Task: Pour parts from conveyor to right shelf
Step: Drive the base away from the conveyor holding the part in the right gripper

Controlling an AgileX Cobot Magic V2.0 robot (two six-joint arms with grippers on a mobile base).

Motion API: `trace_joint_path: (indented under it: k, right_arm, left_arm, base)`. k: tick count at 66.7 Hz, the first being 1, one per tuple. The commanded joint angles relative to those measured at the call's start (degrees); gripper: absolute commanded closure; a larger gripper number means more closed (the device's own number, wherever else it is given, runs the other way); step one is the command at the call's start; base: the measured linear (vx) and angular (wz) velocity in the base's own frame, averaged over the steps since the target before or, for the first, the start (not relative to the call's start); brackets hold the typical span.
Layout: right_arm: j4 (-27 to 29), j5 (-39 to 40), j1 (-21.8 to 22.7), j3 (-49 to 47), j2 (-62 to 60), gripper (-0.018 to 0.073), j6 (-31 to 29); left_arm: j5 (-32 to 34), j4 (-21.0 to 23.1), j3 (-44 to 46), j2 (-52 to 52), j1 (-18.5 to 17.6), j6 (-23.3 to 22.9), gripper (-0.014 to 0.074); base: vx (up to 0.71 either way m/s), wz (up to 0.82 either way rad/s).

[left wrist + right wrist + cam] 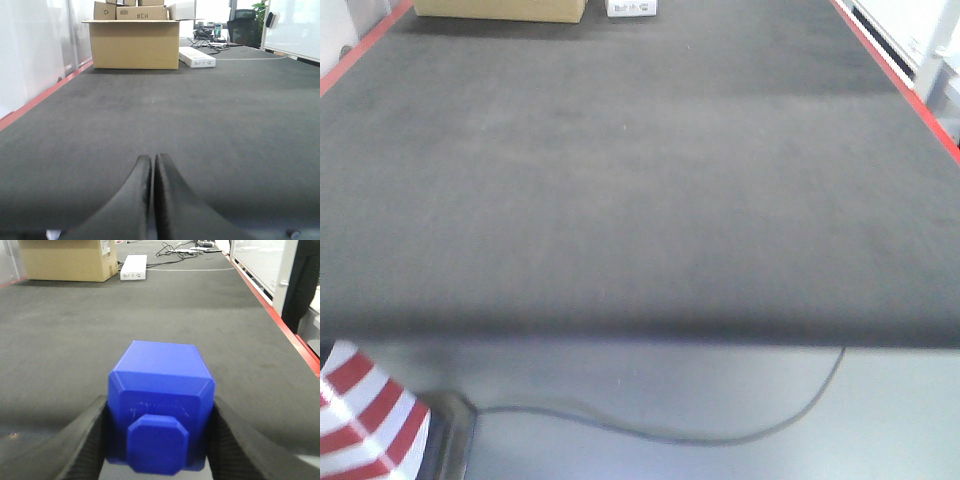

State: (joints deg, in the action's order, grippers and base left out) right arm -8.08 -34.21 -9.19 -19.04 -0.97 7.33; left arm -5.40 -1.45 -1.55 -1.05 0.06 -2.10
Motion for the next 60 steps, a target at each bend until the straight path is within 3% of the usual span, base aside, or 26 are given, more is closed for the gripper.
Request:
trace_joint_path:
  k: [1, 60]
  right_arm:
    - [-0.7, 4.9, 0.1, -1.5, -0.2, 0.0564, -0.6]
    - [-0.7, 4.9, 0.1, -1.5, -0.2, 0.0564, -0.6]
  left_arm:
    - [4.1, 0.4, 1.4, -0.3, -0.2, -0.4, 0.0603]
    - [4.1, 0.4, 1.4, -0.3, -0.2, -0.4, 0.0603]
  base:
    - [-0.46, -0.01]
    - [-0.29, -0.03]
